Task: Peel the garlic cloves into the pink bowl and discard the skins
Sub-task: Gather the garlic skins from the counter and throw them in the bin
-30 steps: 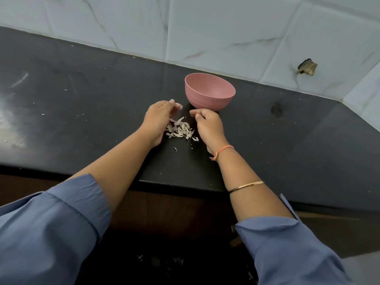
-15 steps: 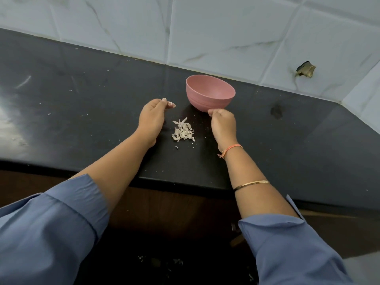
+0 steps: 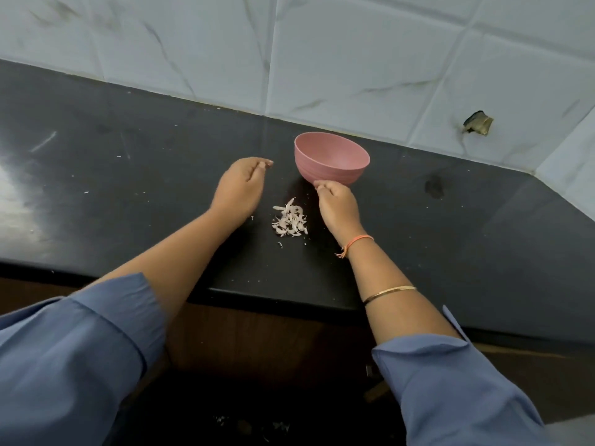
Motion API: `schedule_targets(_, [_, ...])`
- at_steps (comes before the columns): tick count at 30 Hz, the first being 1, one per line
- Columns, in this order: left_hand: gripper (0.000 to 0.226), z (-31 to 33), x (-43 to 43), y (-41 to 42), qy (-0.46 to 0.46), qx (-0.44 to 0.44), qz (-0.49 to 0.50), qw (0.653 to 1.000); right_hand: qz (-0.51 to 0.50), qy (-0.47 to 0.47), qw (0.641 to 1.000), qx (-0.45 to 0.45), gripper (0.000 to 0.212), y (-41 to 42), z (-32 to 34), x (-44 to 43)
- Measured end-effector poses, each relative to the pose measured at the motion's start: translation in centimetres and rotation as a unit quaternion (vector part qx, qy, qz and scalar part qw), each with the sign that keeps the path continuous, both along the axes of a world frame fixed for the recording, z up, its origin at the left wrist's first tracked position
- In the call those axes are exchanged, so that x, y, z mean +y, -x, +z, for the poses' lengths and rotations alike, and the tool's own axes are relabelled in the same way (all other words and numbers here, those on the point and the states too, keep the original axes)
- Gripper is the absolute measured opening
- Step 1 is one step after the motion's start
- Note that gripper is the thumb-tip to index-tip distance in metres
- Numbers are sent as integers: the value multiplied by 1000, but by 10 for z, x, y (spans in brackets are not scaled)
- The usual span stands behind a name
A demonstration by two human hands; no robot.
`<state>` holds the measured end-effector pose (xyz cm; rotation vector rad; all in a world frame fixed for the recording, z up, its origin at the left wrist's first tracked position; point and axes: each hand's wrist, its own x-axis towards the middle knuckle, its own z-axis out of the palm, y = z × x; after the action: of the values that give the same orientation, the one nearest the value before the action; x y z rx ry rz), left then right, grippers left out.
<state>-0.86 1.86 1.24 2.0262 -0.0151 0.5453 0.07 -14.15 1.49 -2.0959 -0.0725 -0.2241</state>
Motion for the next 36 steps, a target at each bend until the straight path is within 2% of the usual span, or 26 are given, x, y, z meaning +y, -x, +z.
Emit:
schedule_targets(3, [30,-9,23,-9,-157,99,-11,983,61,117,990,54,35,-3,-5,-1])
schedule_targets(5, [32,-11,19,-8,-189,147,-34,970,105,144,982,67,41,-3,-6,8])
schedule_targets(7, [37,-9,5,-2,-171,147,-63,972,145,123,980,56,41,0,-7,20])
schedule_targets(9, [37,-9,-7,5,-125,126,-76,981,166,78,982,36,37,6,-8,29])
schedule_targets(11, [36,-10,-9,10,-58,109,-60,991,155,-26,987,28,32,9,-7,30])
schedule_targets(13, [33,-9,1,11,35,92,-37,994,102,-125,987,19,26,4,-6,21])
schedule_targets(14, [32,-8,8,8,78,85,-22,993,66,-144,987,15,24,0,-5,15])
schedule_targets(17, [23,-5,31,-1,198,106,4,974,-14,-83,996,30,27,-3,-4,-2])
schedule_targets(20, [17,-13,26,2,253,132,4,958,-2,-20,999,44,33,2,-6,4])
schedule_targets(22, [14,-18,10,6,296,127,4,947,2,-30,999,29,34,8,-6,19])
schedule_targets(26, [10,-14,-27,19,413,121,-18,903,20,-58,998,29,32,19,-10,48])
schedule_targets(28, [13,-11,-36,21,462,122,-47,877,22,-116,992,45,29,22,-10,53])
schedule_targets(29, [13,-9,-36,22,462,113,-56,878,11,-158,986,52,26,22,-9,52])
schedule_targets(32, [14,-2,-13,10,347,73,-37,934,-44,-230,971,47,18,18,-1,31])
schedule_targets(34, [21,5,7,5,228,68,-45,970,-55,-203,977,35,20,11,0,16])
schedule_targets(36, [33,5,21,0,69,110,-71,989,-43,-113,992,40,28,8,1,8])
